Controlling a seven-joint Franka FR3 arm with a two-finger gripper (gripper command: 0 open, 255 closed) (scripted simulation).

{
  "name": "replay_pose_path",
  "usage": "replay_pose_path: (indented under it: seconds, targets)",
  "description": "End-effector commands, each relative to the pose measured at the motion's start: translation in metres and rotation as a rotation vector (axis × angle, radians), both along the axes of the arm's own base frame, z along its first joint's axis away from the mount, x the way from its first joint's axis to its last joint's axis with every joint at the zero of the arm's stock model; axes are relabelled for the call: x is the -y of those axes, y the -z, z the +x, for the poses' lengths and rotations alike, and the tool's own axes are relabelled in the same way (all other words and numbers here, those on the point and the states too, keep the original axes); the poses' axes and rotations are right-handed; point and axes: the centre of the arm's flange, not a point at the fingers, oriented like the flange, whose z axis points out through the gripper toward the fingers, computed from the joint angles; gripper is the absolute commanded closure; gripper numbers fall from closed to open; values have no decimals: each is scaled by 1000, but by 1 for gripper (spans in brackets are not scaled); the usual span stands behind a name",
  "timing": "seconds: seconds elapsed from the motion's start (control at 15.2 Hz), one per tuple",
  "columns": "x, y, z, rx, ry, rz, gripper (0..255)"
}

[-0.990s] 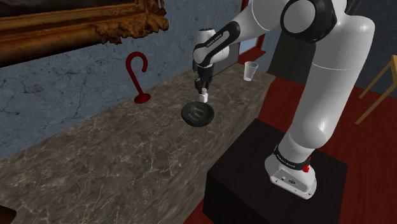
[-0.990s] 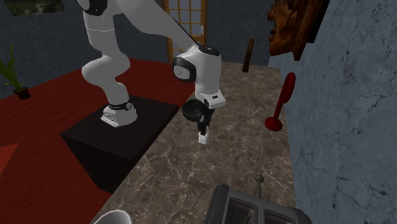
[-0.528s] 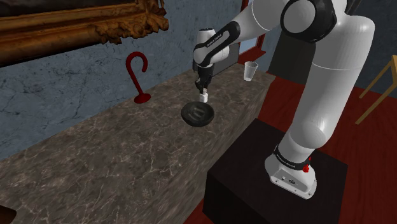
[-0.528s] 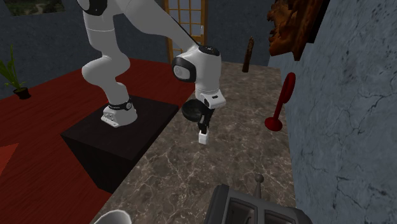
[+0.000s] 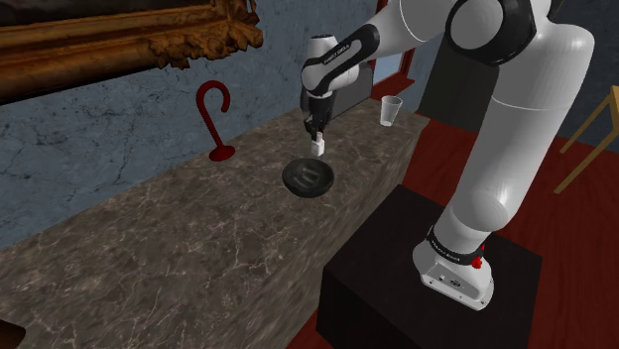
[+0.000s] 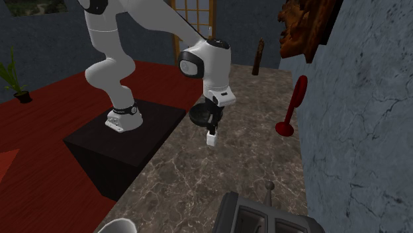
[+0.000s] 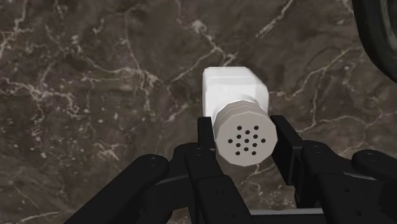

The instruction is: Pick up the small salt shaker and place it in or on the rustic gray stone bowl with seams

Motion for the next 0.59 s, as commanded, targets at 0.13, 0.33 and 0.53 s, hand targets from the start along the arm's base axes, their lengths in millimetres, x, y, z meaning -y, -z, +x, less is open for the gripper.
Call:
replay_pose_path:
  seconds: [0.13, 0.33, 0.53]
  targets:
    - [0, -21, 0, 0, 0, 0, 255]
    - [0, -37, 0, 0, 0, 0, 255]
    - [0, -53, 0, 0, 0, 0, 255]
